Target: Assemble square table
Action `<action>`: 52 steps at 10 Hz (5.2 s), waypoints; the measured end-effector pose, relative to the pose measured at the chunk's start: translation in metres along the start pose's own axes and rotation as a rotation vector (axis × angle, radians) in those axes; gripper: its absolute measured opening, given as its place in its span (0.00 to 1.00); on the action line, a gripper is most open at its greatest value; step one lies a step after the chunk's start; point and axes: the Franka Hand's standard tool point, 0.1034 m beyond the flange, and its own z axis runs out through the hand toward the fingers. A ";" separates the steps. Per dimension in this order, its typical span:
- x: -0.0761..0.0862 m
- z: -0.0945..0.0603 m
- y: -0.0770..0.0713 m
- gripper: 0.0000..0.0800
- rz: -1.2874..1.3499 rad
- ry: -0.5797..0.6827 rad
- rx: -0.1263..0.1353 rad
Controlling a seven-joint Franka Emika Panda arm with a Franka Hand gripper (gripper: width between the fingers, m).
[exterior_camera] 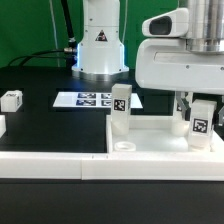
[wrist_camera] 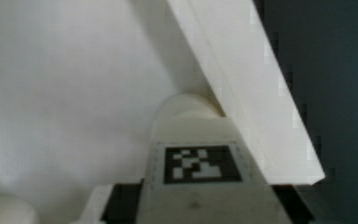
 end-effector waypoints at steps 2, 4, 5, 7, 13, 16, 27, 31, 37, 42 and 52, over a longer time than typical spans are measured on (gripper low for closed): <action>0.002 0.001 -0.001 0.36 0.278 0.000 -0.008; 0.007 -0.003 0.000 0.36 0.596 -0.061 -0.019; 0.008 0.000 0.001 0.36 0.726 -0.076 -0.011; 0.007 0.001 0.000 0.36 0.986 -0.080 -0.010; 0.006 0.004 -0.004 0.69 1.049 -0.047 0.027; 0.014 0.008 0.001 0.81 0.557 0.015 0.078; 0.016 -0.014 -0.007 0.76 -0.219 0.060 0.096; 0.019 -0.014 -0.003 0.38 0.069 0.048 0.099; 0.016 -0.013 0.005 0.38 0.937 -0.073 0.075; 0.014 -0.013 0.010 0.38 1.031 -0.072 0.089; 0.004 -0.002 0.003 0.81 -0.200 0.002 0.067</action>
Offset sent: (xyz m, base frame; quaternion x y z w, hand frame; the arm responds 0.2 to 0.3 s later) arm 0.0177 -0.0039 0.0161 -0.0049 -0.0831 0.3713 0.9248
